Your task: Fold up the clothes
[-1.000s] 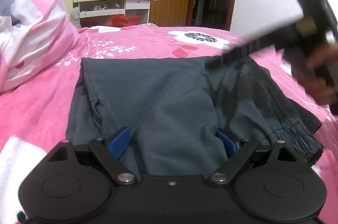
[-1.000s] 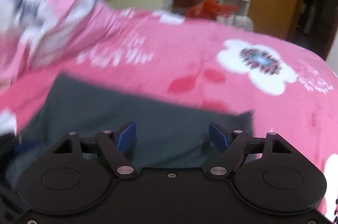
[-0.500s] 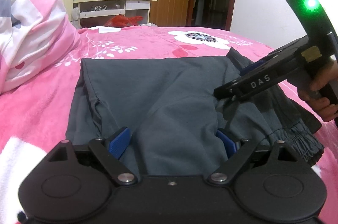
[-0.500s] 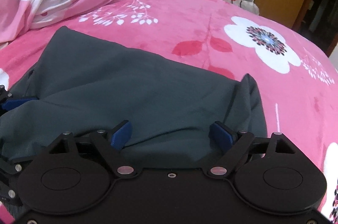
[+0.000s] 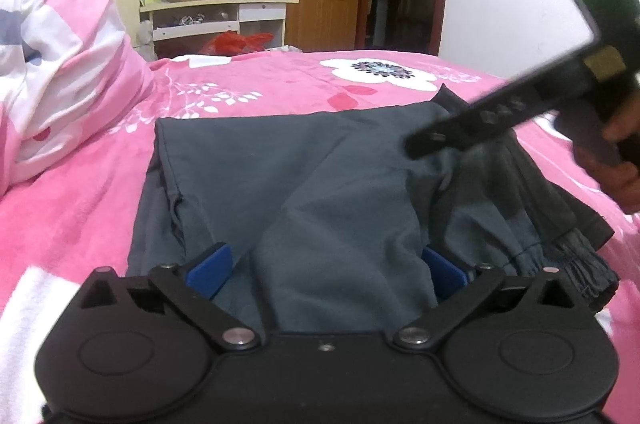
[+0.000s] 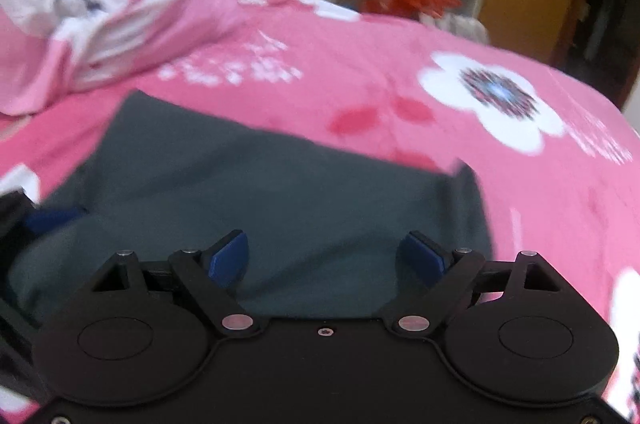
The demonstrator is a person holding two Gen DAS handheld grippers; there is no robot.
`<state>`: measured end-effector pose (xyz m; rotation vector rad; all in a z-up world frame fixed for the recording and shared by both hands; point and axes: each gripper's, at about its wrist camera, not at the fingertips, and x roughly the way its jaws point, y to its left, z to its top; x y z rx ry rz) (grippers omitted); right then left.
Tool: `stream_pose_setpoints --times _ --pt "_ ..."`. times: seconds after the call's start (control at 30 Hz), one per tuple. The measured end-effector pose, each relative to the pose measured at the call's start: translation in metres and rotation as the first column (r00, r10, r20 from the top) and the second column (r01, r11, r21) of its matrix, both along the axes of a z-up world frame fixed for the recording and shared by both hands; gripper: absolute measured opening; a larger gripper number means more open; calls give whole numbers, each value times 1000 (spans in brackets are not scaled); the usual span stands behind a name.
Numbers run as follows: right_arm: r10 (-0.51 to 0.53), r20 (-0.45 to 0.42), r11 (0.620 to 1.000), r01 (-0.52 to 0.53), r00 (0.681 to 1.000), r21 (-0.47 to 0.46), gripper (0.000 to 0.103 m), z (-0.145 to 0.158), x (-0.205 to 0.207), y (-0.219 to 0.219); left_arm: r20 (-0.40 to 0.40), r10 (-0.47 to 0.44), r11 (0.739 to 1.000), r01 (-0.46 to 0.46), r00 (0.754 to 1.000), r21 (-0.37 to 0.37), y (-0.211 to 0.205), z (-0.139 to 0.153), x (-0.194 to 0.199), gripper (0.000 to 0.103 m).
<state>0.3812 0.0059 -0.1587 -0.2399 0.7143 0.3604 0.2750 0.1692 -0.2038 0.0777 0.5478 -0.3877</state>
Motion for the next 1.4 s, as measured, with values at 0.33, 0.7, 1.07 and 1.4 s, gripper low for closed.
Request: stream_pose_setpoints --times 0.33,0.7,1.07,1.4 --pt "-80 -102 995 74 992 -61 89 -11 4 -24 -5 -2 1000 2 1000 4 0 0 2 103" --pt "-81 -128 996 86 988 33 89 -13 16 -15 -5 -3 1000 3 1000 3 2 0 4 103" --pt "-85 -87 996 87 993 18 90 -12 18 -21 -3 -3 1000 3 1000 9 0 -1 2 103" --pt "-163 -11 987 163 987 14 92 5 4 -55 -4 -4 1000 4 1000 8 1 -1 3 103"
